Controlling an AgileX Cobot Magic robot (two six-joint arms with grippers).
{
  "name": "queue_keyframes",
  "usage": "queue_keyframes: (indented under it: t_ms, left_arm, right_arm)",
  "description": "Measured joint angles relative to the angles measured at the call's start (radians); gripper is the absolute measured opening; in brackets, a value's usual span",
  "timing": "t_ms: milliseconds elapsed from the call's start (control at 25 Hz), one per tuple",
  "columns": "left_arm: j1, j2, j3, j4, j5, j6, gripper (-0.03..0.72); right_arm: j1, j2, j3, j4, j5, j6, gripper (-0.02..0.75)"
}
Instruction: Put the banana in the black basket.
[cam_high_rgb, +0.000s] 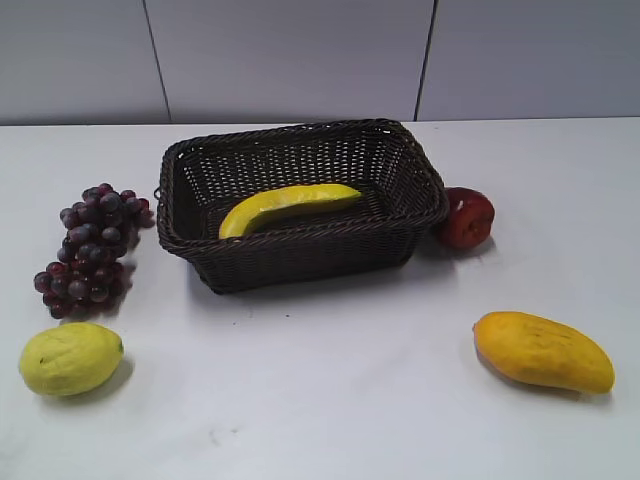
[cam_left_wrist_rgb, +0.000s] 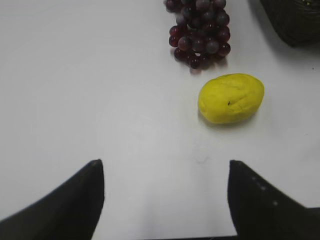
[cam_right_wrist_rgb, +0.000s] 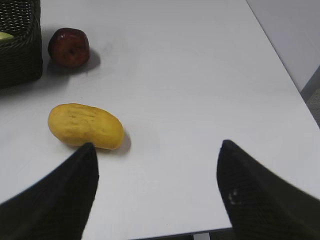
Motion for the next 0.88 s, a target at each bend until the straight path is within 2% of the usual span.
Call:
queue_keyframes:
  t_ms: [240, 640, 880]
  left_arm:
    - [0.000, -0.059, 0.000, 0.000, -0.003, 0.000, 0.561]
    - [0.000, -0.330, 0.000, 0.000, -0.006, 0.000, 0.557]
    - [0.000, -0.367, 0.000, 0.000, -0.006, 0.000, 0.545]
  right_arm:
    - [0.000, 0.000, 0.000, 0.000, 0.000, 0.000, 0.590]
    - [0.000, 0.000, 0.000, 0.000, 0.000, 0.000, 0.590]
    - [0.000, 0.000, 0.000, 0.000, 0.000, 0.000, 0.590]
